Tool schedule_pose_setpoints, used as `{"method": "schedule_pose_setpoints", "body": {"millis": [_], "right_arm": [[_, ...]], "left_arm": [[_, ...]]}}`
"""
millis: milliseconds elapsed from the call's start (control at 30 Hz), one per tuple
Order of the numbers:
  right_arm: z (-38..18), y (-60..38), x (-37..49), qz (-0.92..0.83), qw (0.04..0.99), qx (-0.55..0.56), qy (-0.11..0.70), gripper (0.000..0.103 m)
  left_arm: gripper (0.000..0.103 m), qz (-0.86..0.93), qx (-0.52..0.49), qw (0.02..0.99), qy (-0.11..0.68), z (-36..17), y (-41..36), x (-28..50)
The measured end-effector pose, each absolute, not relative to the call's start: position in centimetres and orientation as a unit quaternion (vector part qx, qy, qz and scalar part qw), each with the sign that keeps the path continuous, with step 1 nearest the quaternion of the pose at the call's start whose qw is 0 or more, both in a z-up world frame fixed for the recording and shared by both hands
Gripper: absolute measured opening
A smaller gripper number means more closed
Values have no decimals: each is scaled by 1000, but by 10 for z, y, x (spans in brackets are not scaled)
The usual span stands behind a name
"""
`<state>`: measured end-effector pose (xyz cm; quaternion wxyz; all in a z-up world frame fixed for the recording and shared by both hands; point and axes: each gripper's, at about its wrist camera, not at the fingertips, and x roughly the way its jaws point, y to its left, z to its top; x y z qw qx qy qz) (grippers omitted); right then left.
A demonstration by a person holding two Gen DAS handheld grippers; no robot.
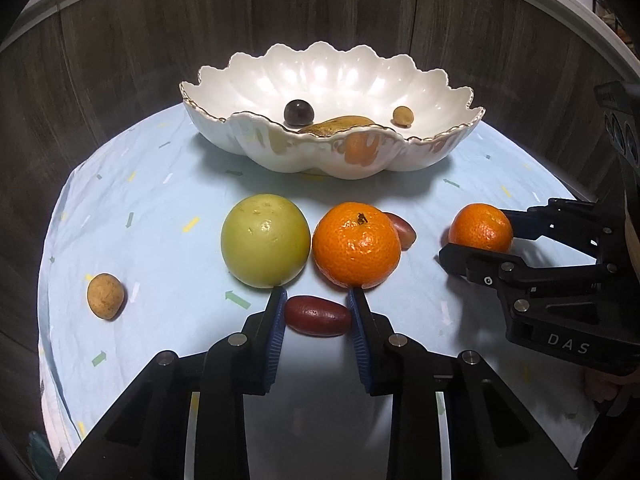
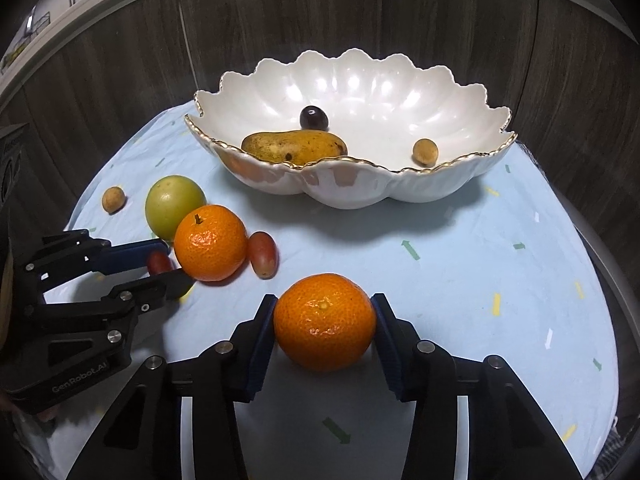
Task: Organize fruits
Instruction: 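Carry the red date and tangerine over the white bowl with both tools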
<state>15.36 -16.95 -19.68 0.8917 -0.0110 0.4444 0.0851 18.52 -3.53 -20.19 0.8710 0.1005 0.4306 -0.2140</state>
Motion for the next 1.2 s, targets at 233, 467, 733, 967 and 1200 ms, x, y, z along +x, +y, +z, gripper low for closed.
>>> {"method": "schedule_pose_setpoints", "body": {"millis": [233,467,733,967,1200], "right_arm": [[-193,-168,152,89,891,-9,446,46],[-182,-165,143,93,895,-14,436,46],[-171,-171,137,91,898,-6,431,46],[-162,-177,134,89,899,8,428,46],[-151,-178,133,89,902,14,423,46]], "left_arm": [[30,-206,102,873,431,-200,-34,180],[30,-195,96,876,431,-193,-30,170],[30,-177,83,879,434,-181,-30,164],[30,-164,74,887,426,-166,-32,159],[30,-146,63,892,424,-158,-30,157]]}}
